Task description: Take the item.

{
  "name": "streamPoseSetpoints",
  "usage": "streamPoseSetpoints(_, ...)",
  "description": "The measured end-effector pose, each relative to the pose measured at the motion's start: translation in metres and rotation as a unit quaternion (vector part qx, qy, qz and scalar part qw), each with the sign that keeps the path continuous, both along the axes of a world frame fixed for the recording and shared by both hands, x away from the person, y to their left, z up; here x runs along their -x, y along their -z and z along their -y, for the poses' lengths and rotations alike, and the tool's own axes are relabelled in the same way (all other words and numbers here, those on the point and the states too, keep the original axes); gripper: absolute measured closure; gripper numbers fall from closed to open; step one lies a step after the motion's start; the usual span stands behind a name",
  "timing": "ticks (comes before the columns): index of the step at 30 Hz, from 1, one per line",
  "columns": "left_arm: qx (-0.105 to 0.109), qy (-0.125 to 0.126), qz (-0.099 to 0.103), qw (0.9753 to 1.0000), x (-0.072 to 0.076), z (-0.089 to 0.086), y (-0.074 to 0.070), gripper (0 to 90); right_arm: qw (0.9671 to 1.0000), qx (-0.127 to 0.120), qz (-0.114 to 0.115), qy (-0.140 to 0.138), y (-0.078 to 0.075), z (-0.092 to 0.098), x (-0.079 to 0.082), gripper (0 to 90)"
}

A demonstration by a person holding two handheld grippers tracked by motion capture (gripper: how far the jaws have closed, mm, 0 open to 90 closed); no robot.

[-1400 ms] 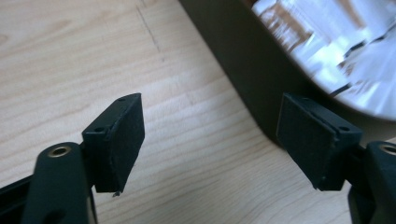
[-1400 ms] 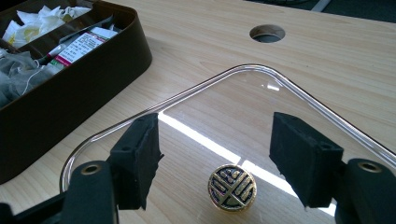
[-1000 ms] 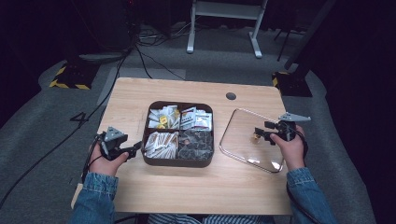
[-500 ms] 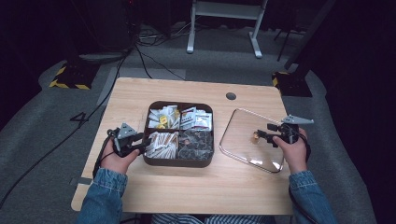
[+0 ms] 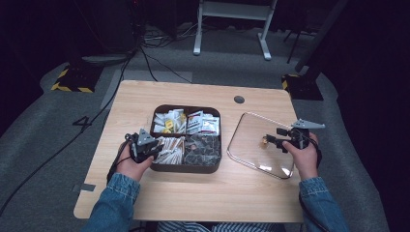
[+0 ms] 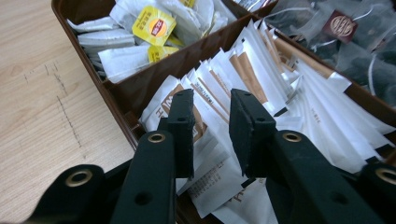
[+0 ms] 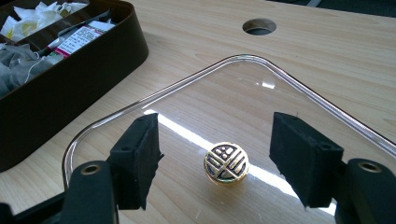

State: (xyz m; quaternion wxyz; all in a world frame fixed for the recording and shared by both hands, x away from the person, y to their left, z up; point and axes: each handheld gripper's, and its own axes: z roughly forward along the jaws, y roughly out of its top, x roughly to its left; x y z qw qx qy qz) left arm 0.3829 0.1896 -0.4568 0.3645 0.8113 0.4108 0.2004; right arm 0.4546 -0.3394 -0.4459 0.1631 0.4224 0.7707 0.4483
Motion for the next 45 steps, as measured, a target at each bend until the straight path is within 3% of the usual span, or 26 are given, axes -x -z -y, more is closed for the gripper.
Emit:
streamPoseSetpoints(3, -0.016, -0.003, 0.010, 0.9998, -0.001, 0.000, 0.001, 71.1, 1.0000, 0.001, 0.001, -0.004, 0.000, -0.002, -0.001, 34.2)
streamPoseSetpoints(8, -0.026, -0.006, 0.002, 0.9996, -0.004, 0.000, 0.005, 73.6, 1.0000, 0.002, 0.003, -0.008, -0.001, -0.004, 0.000, 34.4)
streamPoseSetpoints(14, -0.021, -0.004, 0.000, 0.9998, -0.008, 0.000, 0.007, 78.7, 0.9999, 0.006, 0.000, -0.013, -0.001, -0.003, 0.003, 35.6)
streamPoseSetpoints(17, -0.020, -0.006, -0.002, 0.9998, -0.009, -0.002, 0.007, 85.7, 0.9999, 0.007, 0.001, -0.016, -0.001, -0.003, 0.004, 35.7)
streamPoseSetpoints(23, -0.002, -0.010, -0.008, 0.9999, -0.010, -0.006, 0.006, 89.8, 0.9999, 0.006, -0.002, -0.016, 0.001, -0.002, 0.005, 35.7)
streamPoseSetpoints(27, 0.028, -0.014, -0.015, 0.9994, -0.009, -0.010, 0.003, 90.0, 0.9999, 0.005, -0.003, -0.015, 0.002, -0.001, 0.004, 35.7)
streamPoseSetpoints(33, 0.053, -0.005, -0.009, 0.9985, -0.006, -0.014, -0.005, 90.0, 0.9999, 0.004, -0.003, -0.013, 0.002, -0.001, 0.004, 35.6)
streamPoseSetpoints(45, 0.116, 0.014, -0.004, 0.9931, 0.007, -0.017, -0.023, 90.0, 0.9998, -0.007, -0.008, -0.017, 0.003, -0.001, 0.002, 35.6)
